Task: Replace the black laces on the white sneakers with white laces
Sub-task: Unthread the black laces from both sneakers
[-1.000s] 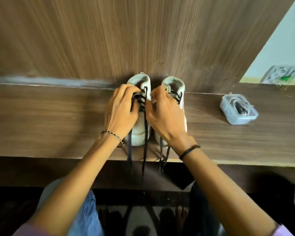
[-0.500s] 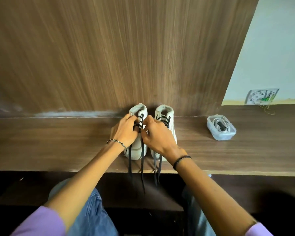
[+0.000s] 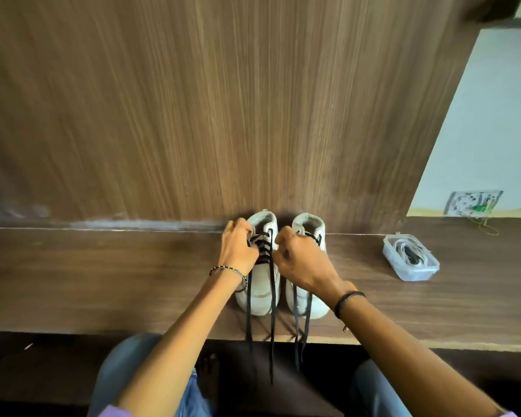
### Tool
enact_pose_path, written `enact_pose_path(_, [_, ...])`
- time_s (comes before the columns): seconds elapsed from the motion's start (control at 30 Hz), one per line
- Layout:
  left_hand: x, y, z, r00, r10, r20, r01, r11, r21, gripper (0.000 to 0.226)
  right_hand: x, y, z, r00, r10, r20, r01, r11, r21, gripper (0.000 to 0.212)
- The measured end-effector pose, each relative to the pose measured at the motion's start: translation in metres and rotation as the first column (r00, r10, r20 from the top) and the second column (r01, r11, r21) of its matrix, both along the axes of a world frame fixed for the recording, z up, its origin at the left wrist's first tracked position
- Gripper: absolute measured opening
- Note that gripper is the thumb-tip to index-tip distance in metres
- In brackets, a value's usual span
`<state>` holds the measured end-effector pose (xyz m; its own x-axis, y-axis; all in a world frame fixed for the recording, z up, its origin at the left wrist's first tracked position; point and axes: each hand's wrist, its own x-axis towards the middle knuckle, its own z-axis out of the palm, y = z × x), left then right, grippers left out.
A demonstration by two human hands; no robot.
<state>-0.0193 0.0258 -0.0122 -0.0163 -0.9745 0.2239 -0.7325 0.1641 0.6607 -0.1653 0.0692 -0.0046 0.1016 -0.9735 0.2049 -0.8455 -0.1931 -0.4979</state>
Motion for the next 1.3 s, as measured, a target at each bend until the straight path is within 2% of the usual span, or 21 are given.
enact_pose_path(0.2, [0.000,-0.025,0.010,0.987,-0.092,0.130,0.083,0.994,0.072,0.032,0.012,-0.020,0.008,0.997,-0.044,-0.064,0.045,0.999,0.021,0.021])
enact_pose_path(0.27, [-0.001,-0.029,0.013,0.961,-0.133,0.242,0.126,0.991,0.045,0.038,0.011,-0.025,0.008,0.995,-0.075,-0.064,0.077,0.997,0.020,0.021])
enact_pose_path(0.37, [0.001,-0.033,0.012,0.914,-0.134,0.382,0.135,0.991,0.026,0.029,0.012,-0.036,-0.001,0.993,-0.114,0.025,0.114,0.993,0.019,0.027])
enact_pose_path(0.47, [0.002,-0.041,0.018,0.893,-0.142,0.427,0.142,0.989,0.031,0.020,0.008,-0.047,-0.007,0.982,-0.142,0.127,0.140,0.990,0.025,0.032])
enact_pose_path(0.63, [0.001,-0.049,0.027,0.867,-0.158,0.473,0.158,0.987,0.039,0.023,0.004,-0.055,-0.004,0.937,-0.177,0.300,0.171,0.984,0.048,0.014])
enact_pose_path(0.73, [0.009,-0.051,0.025,0.886,-0.170,0.432,0.165,0.985,0.049,0.021,0.000,-0.060,-0.001,0.930,-0.155,0.333,0.154,0.988,0.029,0.008])
enact_pose_path(0.87, [0.022,-0.053,0.026,0.915,-0.260,0.308,0.227,0.964,0.141,0.020,-0.006,-0.062,0.000,0.941,-0.132,0.310,0.141,0.990,-0.009,0.007])
enact_pose_path(1.03, [0.041,-0.059,0.020,0.947,-0.306,0.098,0.281,0.937,0.206,0.042,-0.007,-0.062,0.000,0.923,-0.115,0.367,0.137,0.990,-0.032,0.008])
enact_pose_path(1.13, [0.053,-0.062,0.013,0.957,-0.289,-0.009,0.284,0.936,0.208,0.038,-0.001,-0.064,0.004,0.971,-0.073,0.227,0.105,0.985,-0.134,0.010])
enact_pose_path(1.2, [0.056,-0.062,0.008,0.961,-0.275,0.010,0.268,0.945,0.188,0.032,0.003,-0.066,0.005,0.993,-0.053,0.103,0.072,0.980,-0.185,0.012])
enact_pose_path(1.3, [0.051,-0.061,0.004,0.952,-0.290,0.101,0.275,0.951,0.141,0.047,0.006,-0.069,0.004,1.000,-0.002,-0.001,0.002,0.982,-0.189,0.017])
